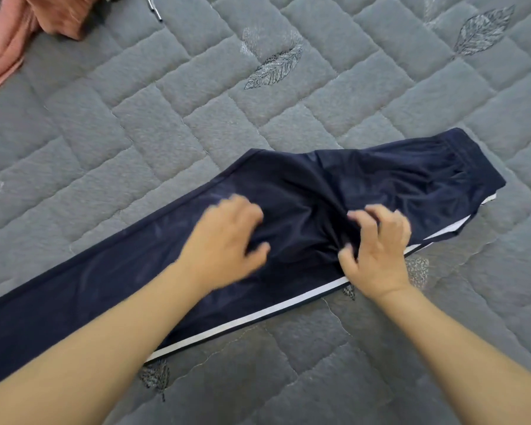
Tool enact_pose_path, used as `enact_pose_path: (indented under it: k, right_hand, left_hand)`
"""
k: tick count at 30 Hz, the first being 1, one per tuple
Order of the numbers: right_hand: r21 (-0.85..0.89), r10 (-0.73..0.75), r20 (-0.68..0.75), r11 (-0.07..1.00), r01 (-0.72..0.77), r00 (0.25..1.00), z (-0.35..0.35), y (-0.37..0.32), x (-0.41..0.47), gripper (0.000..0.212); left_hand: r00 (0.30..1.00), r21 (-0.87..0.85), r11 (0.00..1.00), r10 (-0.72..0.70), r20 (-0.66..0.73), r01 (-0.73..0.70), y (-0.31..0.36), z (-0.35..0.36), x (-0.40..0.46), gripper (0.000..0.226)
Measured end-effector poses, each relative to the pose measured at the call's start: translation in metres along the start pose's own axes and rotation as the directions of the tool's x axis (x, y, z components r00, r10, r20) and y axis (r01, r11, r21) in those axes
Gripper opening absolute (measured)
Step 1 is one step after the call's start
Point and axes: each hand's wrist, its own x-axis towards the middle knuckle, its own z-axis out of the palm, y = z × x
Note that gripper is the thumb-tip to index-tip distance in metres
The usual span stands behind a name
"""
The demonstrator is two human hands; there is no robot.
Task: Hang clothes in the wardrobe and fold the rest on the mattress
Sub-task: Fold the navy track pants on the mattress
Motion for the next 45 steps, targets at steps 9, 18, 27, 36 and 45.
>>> enact_pose_path:
  k: [9, 18, 27, 36, 45]
  right_hand:
    - [-0.192, -0.225, 0.345, 0.933, 0.303, 0.911, -0.031, 0.030, 0.000, 0.027]
    - [-0.287, -0.132, 0.614, 0.882, 0.375, 0.779, -0.066, 0.027, 0.022, 0.014]
    - [-0.242, -0.050, 0.468, 0.953, 0.182, 0.882, -0.048, -0.016, 0.075, 0.029]
    - [-0.133, 0.178, 0.868, 0.983, -0.130, 0.464, 0.017, -0.040, 0.214, 0.057]
    - [0.032, -0.025, 0.978, 0.999, -0.032, 0.206, 0.027, -0.074, 0.211, 0.011]
  left_hand:
    - [0.931, 0.380, 0.903, 0.056, 0.360, -0.201, 0.051, 0.021, -0.038, 0.021]
    - [0.769, 0.116, 0.993, -0.070, 0.635, -0.004, 0.081, 0.011, -0.038, 0.013]
    - [0.824, -0.098, 0.827, -0.527, 0.209, 0.554, -0.002, -0.011, -0.004, 0.048]
    - [0.741, -0.189, 0.795, -0.412, 0.530, 0.577, -0.046, 0.005, 0.023, 0.022]
    - [0.921, -0.114, 0.942, -0.275, 0.278, 0.315, -0.052, -0.013, -0.007, 0.015]
